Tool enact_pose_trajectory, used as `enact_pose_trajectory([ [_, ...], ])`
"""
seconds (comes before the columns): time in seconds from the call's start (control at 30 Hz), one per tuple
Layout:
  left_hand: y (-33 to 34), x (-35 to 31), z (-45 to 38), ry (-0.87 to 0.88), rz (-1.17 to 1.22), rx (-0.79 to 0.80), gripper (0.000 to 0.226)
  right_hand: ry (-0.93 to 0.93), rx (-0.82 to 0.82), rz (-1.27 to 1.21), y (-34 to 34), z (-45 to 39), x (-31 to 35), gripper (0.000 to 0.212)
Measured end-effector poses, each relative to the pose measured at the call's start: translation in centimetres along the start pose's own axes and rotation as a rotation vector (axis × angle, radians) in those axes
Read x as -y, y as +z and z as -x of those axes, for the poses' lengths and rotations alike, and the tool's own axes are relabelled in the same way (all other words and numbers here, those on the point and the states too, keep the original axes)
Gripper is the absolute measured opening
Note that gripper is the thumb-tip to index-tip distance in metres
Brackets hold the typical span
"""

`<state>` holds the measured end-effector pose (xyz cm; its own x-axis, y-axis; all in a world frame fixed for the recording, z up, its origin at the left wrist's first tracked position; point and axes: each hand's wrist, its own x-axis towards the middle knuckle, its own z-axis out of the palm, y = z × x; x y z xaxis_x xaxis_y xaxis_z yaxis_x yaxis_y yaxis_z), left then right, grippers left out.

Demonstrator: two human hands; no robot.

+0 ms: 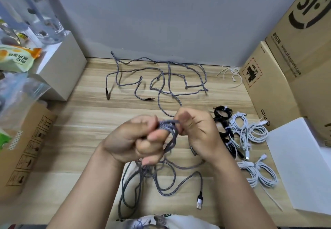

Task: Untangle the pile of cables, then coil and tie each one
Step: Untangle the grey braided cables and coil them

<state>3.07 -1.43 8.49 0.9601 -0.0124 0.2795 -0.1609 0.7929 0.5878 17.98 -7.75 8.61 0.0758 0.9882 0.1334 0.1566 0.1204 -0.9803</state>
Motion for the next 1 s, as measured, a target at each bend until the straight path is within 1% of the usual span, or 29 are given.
enact_pose_trajectory([
  [0.03,0.4,-0.3,-0.6,0.104,0.092,0.023,0.027,0.047,-0.03,-0.013,0.3,-0.1,-0.2,0.06],
  [0.07,0.7,-0.7,-1.1,0.211,0.155,-0.022,0.027,0.141,-0.045,-0.061,0.7,-0.1,-0.6,0.062],
  [0.13,0.8,-1.7,-2.0,0.391,0.255,-0.195,0.026,0.393,-0.016,-0.271,1.7,0.4,-1.0,0.055],
  [0.17,0.5,-2.0,-2.2,0.463,0.3,-0.271,0.024,0.466,0.015,-0.353,2.2,0.7,-1.1,0.052],
  [0.27,-1.1,-2.1,-2.4,0.606,0.345,-0.47,0.023,0.561,0.081,-0.379,2.6,1.6,-1.5,0.049],
  [0.33,-2.1,-1.6,-2.7,0.685,0.244,-0.693,0.024,0.595,0.121,-0.364,2.5,1.9,-1.3,0.046],
  [0.37,-2.6,-1.0,-3.0,0.715,0.124,-0.846,0.024,0.619,0.139,-0.357,2.4,1.9,-1.2,0.044],
  [0.4,-3.1,-0.5,-3.0,0.719,-0.039,-0.978,0.023,0.641,0.161,-0.344,2.2,2.0,-0.9,0.041],
  [0.43,-3.5,-0.1,-3.0,0.699,-0.24,-1.077,0.021,0.662,0.184,-0.342,2.0,2.2,-0.5,0.037],
  [0.47,-3.8,0.4,-3.1,0.659,-0.455,-1.141,0.019,0.683,0.215,-0.36,1.8,2.4,-0.2,0.033],
  [0.5,-4.0,0.9,-3.2,0.61,-0.635,-1.16,0.019,0.706,0.243,-0.391,1.6,2.6,0.1,0.031],
  [0.53,-4.2,1.5,-3.2,0.56,-0.759,-1.145,0.021,0.726,0.267,-0.407,1.4,2.8,0.4,0.03],
  [0.57,-4.4,1.9,-3.1,0.526,-0.825,-1.123,0.022,0.737,0.284,-0.392,1.2,2.9,0.6,0.028],
  [0.63,-4.5,2.2,-2.9,0.506,-0.888,-1.062,0.021,0.731,0.32,-0.258,1.2,3.1,0.8,0.023],
  [0.7,-4.6,2.4,-2.8,0.487,-0.961,-0.97,0.02,0.653,0.327,-0.038,1.6,3.2,0.8,0.016],
  [0.77,-4.9,2.6,-2.7,0.382,-1.106,-0.939,0.024,0.533,0.281,0.15,1.5,3.0,0.8,0.016],
  [0.83,-5.4,2.9,-2.4,0.242,-1.274,-0.941,0.023,0.464,0.15,0.205,0.3,2.7,1.3,0.021],
  [0.87,-5.5,3.2,-2.2,0.194,-1.301,-0.945,0.02,0.474,0.058,0.143,-0.5,2.8,1.7,0.025],
  [0.9,-5.7,3.4,-2.0,0.158,-1.313,-0.949,0.019,0.496,-0.018,0.026,-1.3,2.7,2.3,0.027],
  [0.97,-5.8,3.5,-1.8,0.1,-1.317,-0.932,0.025,0.513,-0.089,-0.219,-2.4,2.4,3.6,0.025],
  [1.0,-5.9,3.7,-1.7,0.08,-1.286,-0.909,0.027,0.495,-0.104,-0.284,-2.4,2.4,3.9,0.023],
])
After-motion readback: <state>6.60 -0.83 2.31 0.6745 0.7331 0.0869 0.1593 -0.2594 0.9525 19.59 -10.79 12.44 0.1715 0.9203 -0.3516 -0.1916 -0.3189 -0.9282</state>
